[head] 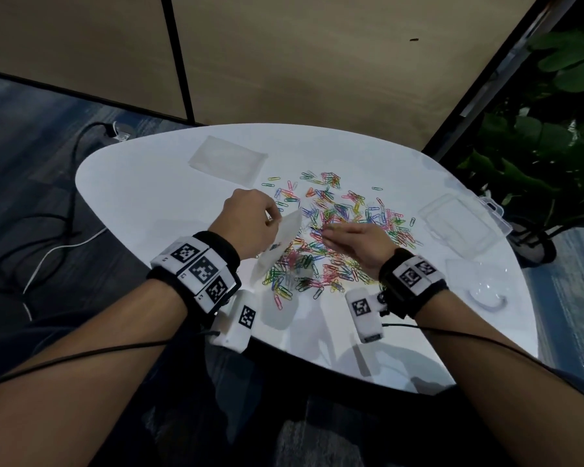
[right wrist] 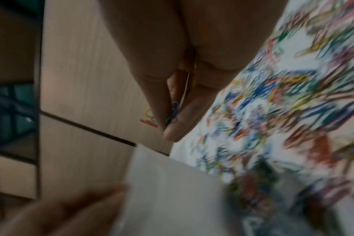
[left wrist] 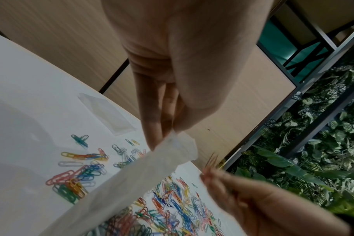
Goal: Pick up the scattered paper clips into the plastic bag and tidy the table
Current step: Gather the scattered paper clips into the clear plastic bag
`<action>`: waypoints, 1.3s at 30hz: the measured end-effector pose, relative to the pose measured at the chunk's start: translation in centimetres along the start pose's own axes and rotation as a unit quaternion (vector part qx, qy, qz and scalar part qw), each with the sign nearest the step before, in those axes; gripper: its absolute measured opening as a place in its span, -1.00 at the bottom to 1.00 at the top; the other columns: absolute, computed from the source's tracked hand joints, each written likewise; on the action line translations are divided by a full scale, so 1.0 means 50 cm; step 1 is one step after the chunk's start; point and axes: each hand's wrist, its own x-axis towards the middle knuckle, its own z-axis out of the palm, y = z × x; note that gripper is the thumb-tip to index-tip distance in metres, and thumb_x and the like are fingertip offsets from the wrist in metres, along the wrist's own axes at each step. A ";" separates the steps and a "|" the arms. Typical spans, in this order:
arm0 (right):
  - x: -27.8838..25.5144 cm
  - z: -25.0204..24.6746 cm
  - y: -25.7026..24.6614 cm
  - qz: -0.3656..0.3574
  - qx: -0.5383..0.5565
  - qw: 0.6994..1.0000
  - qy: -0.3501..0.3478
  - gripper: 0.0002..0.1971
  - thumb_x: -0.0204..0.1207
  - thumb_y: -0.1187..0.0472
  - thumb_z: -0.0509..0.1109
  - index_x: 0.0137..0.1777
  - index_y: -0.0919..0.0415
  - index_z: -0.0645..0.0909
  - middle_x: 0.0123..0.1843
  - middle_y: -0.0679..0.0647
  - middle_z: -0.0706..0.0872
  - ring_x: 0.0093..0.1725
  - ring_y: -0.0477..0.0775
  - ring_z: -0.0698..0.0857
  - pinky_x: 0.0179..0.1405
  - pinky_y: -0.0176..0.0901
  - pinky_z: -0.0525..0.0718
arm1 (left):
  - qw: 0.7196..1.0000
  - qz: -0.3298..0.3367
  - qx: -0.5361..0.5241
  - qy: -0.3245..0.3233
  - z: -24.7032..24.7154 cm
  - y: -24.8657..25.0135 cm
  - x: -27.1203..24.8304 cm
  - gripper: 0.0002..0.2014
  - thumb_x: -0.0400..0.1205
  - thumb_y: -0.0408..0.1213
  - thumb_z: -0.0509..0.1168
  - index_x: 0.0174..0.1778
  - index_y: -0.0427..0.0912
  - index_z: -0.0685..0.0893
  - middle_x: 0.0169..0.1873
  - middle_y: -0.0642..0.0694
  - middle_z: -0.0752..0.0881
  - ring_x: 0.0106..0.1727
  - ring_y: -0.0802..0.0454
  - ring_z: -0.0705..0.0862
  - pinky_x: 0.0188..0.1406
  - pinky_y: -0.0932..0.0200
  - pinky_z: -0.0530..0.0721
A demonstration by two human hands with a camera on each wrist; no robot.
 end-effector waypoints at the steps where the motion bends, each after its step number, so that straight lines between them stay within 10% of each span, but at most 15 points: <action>1: -0.009 0.012 -0.019 -0.002 0.048 0.998 -0.028 -0.80 0.47 0.50 0.45 0.09 0.48 0.71 0.08 0.30 0.80 0.03 0.15 0.82 -0.03 -0.24 0.79 | 1.000 0.001 0.000 -0.003 0.003 0.002 0.001 -0.88 0.62 -0.25 0.38 -0.09 -0.15 0.83 -0.47 0.00 0.72 -0.32 -0.03 0.79 -0.05 0.10 0.79; 6: -0.038 0.073 -0.043 -0.027 0.053 0.994 -0.096 -0.83 0.50 0.54 0.40 0.08 0.55 0.68 -0.02 0.25 0.82 -0.08 0.08 0.83 -0.02 -0.26 0.79 | 1.000 0.010 -0.007 -0.007 0.022 0.013 -0.002 -0.86 0.59 -0.26 0.40 -0.03 -0.15 0.86 -0.38 -0.08 0.80 -0.27 -0.06 0.81 0.03 0.06 0.78; 10: -0.020 0.094 -0.006 -0.051 -0.120 0.991 -0.018 -0.86 0.45 0.49 0.50 0.00 0.42 0.76 -0.04 0.35 0.82 -0.08 0.20 0.83 0.13 -0.02 0.79 | 0.999 0.003 -0.038 -0.012 0.036 0.017 -0.004 -0.88 0.58 -0.34 0.39 -0.05 -0.17 0.83 -0.36 -0.19 0.84 -0.30 -0.07 0.84 0.00 0.01 0.81; 14: -0.020 0.109 0.005 -0.112 -0.314 0.943 0.018 -0.76 0.40 0.40 0.52 0.08 0.27 0.79 -0.06 0.18 0.86 -0.04 0.09 0.84 0.14 0.04 0.78 | 0.999 -0.002 -0.050 -0.007 0.043 0.011 -0.002 -0.90 0.57 -0.36 0.40 -0.07 -0.20 0.83 -0.38 -0.21 0.82 -0.34 -0.09 0.84 -0.05 -0.03 0.83; 20: -0.049 0.123 -0.005 -0.206 -0.499 0.839 -0.066 -0.68 0.57 0.31 0.33 0.28 0.14 0.73 0.06 -0.01 0.79 -0.15 -0.19 0.69 -0.08 -0.45 0.56 | 0.999 -0.004 -0.037 0.000 0.036 0.008 0.000 -0.84 0.57 -0.38 0.37 -0.03 -0.21 0.84 -0.30 -0.21 0.84 -0.25 -0.12 0.84 0.02 -0.02 0.81; 22: -0.054 0.113 -0.018 -0.234 -0.435 0.868 -0.052 -0.74 0.56 0.35 0.36 0.17 0.14 0.78 0.00 -0.10 0.80 -0.14 -0.27 0.72 -0.06 -0.57 0.61 | 0.999 -0.010 -0.039 0.007 0.028 0.002 0.003 -0.83 0.57 -0.38 0.36 -0.01 -0.21 0.84 -0.29 -0.20 0.84 -0.23 -0.13 0.84 -0.03 -0.02 0.83; 25: -0.045 0.069 -0.022 -0.208 -0.407 0.889 0.009 -0.86 0.49 0.29 0.50 0.02 0.12 0.80 -0.11 -0.04 0.83 -0.14 -0.12 0.80 0.00 -0.11 0.81 | 0.999 -0.014 -0.025 0.017 0.009 -0.009 0.006 -0.87 0.58 -0.32 0.39 -0.06 -0.17 0.86 -0.38 -0.09 0.81 -0.27 -0.08 0.83 -0.06 0.01 0.83; 30: -0.029 -0.001 0.077 0.058 -0.632 0.773 -0.024 -0.13 0.25 -0.10 0.68 0.53 0.12 0.40 0.38 0.17 0.58 0.26 0.19 0.66 0.29 0.02 0.65 | 0.998 -0.028 -0.036 0.031 -0.033 -0.035 -0.003 -0.90 0.58 -0.28 0.41 -0.15 -0.16 0.85 -0.44 -0.10 0.81 -0.36 -0.03 0.82 0.00 0.02 0.81; 39: -0.006 0.079 0.175 -0.079 -0.669 0.738 -0.031 -0.03 0.22 -0.28 0.60 0.58 0.00 0.29 0.40 0.22 0.36 0.33 0.26 0.51 0.33 0.12 0.60 | 0.997 -0.058 -0.027 0.052 -0.092 -0.104 -0.043 -0.90 0.56 -0.35 0.38 -0.20 -0.12 0.79 -0.55 -0.05 0.80 -0.50 0.22 0.77 0.05 0.10 0.79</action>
